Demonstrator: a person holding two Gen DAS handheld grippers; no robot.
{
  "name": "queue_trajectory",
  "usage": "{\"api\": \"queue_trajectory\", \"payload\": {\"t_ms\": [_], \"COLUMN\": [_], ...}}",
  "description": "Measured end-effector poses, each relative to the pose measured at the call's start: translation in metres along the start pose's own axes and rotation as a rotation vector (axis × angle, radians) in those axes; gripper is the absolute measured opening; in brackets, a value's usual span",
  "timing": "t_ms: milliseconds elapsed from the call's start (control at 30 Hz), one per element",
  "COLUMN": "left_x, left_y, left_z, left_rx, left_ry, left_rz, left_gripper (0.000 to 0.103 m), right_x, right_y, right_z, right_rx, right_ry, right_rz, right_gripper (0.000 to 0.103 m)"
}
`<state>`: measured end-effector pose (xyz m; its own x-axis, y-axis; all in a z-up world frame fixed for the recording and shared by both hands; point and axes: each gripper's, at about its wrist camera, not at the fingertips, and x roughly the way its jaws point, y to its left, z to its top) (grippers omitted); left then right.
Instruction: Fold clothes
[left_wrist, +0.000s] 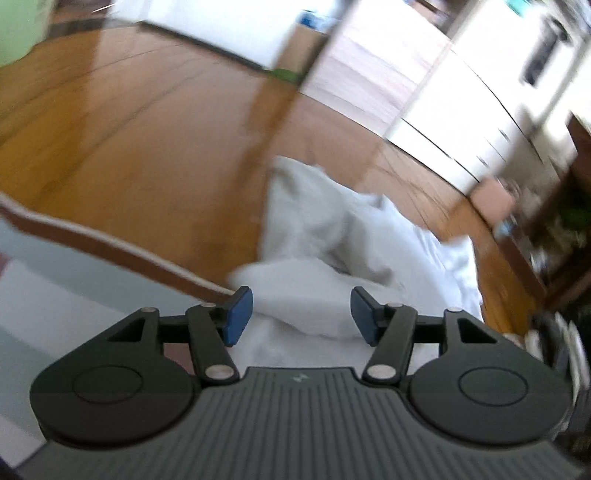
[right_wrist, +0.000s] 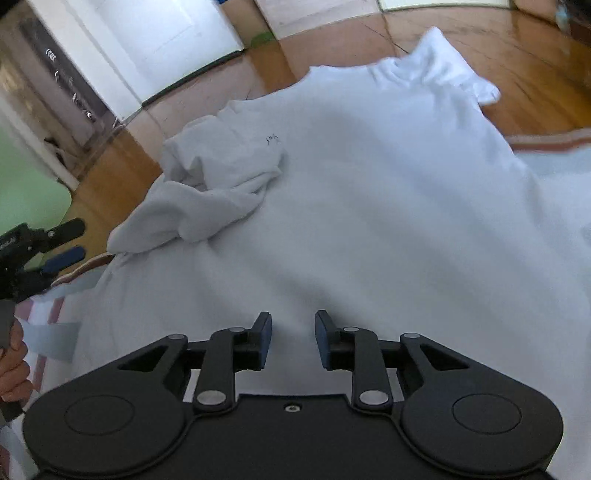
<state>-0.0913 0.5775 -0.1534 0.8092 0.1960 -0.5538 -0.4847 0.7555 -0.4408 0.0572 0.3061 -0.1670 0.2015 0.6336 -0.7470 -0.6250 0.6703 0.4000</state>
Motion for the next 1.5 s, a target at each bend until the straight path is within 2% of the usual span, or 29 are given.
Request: {"api": "queue_trajectory", "payload": {"t_ms": [67,100,167,267,300,400,433,467,500,533,567,600,700,767,800,833,867,900,967,1033,1133,1233,1367,1400,1433,1500], "left_x": [0.005,0.008,0.014,0.031,0.04,0.07,0.08,0.09,0.094,0.09,0.082,0.068,0.015,-0.019,-0.036,-0.053,-0.07,-0.082,-0.098,-0.099,-0.075,-0.046,-0.021,-0.016,-0.01,0.003], "left_y": [-0.023,-0.037,-0.067,-0.108,-0.115,-0.125,-0.128,-0.131,-0.126,-0.115,-0.102,-0.085,-0.024,0.025,0.051,0.077,0.102,0.121,0.14,0.141,0.125,0.1,0.06,0.054,0.05,0.047], "left_z": [-0.008,-0.013,-0.025,-0.04,-0.043,-0.049,-0.05,-0.052,-0.048,-0.035,-0.02,-0.001,0.063,0.083,0.091,0.099,0.106,0.109,0.107,0.109,0.111,0.094,0.045,0.035,0.022,0.002], "left_rx": [0.099,0.18,0.365,0.605,0.652,0.738,0.767,0.795,0.771,0.698,0.615,0.54,0.321,0.146,0.055,-0.037,-0.13,-0.204,-0.306,-0.314,-0.239,-0.171,-0.116,-0.114,-0.119,-0.15], "left_ry": [-0.03,-0.056,-0.108,-0.105,-0.089,-0.027,-0.006,0.014,0.031,0.022,0.001,-0.053,-0.268,-0.354,-0.39,-0.426,-0.461,-0.472,-0.477,-0.451,-0.292,-0.106,0.077,0.121,0.178,0.296], "left_rz": [0.005,0.03,0.09,0.063,0.075,0.16,0.188,0.216,0.228,0.241,0.259,0.317,0.552,0.67,0.724,0.776,0.828,0.852,0.841,0.799,0.683,0.561,0.401,0.368,0.321,0.273], "left_gripper": [0.058,0.06,0.068,0.082,0.087,0.087,0.076,0.061,0.017,0.007,0.007,0.007,0.008,0.012,0.023,0.043,0.054,0.061,0.061,0.061,0.062,0.062,0.062,0.063,0.069,0.071], "right_x": [0.002,0.003,0.001,-0.001,-0.001,-0.008,-0.009,-0.01,-0.01,-0.01,-0.011,-0.011,-0.012,-0.012,-0.012,-0.013,-0.013,-0.013,-0.012,-0.011,-0.01,-0.007,-0.01,-0.012,-0.021,-0.04], "right_y": [0.0,0.0,-0.002,-0.011,-0.014,-0.035,-0.043,-0.051,-0.054,-0.058,-0.061,-0.064,-0.075,-0.081,-0.085,-0.088,-0.088,-0.089,-0.087,-0.082,-0.072,-0.061,-0.05,-0.048,-0.05,-0.055], "right_z": [0.011,0.017,0.021,0.02,0.019,0.016,0.016,0.015,0.015,0.016,0.016,0.017,0.019,0.02,0.02,0.021,0.021,0.02,0.019,0.018,0.015,0.013,0.011,0.012,0.012,0.012], "right_rx": [-0.013,-0.019,-0.048,-0.106,-0.126,-0.114,-0.084,-0.055,-0.037,-0.021,-0.004,0.012,0.062,0.095,0.111,0.128,0.133,0.137,0.129,0.099,0.036,-0.047,-0.096,-0.098,-0.096,-0.091], "right_ry": [-0.031,-0.047,-0.074,-0.06,-0.053,-0.038,-0.034,-0.031,-0.033,-0.036,-0.038,-0.041,-0.049,-0.054,-0.057,-0.06,-0.062,-0.065,-0.068,-0.071,-0.075,-0.076,-0.062,-0.053,-0.058,-0.072], "right_rz": [-0.016,-0.024,-0.059,-0.119,-0.13,-0.134,-0.125,-0.116,-0.103,-0.09,-0.076,-0.063,-0.023,0.003,0.017,0.03,0.032,0.034,0.029,0.013,-0.025,-0.069,-0.123,-0.136,-0.139,-0.146], "right_gripper": [0.031,0.033,0.038,0.038,0.038,0.038,0.038,0.038,0.038,0.038,0.038,0.038,0.038,0.038,0.038,0.038,0.038,0.038,0.038,0.038,0.038,0.04,0.041,0.041,0.041,0.042]}}
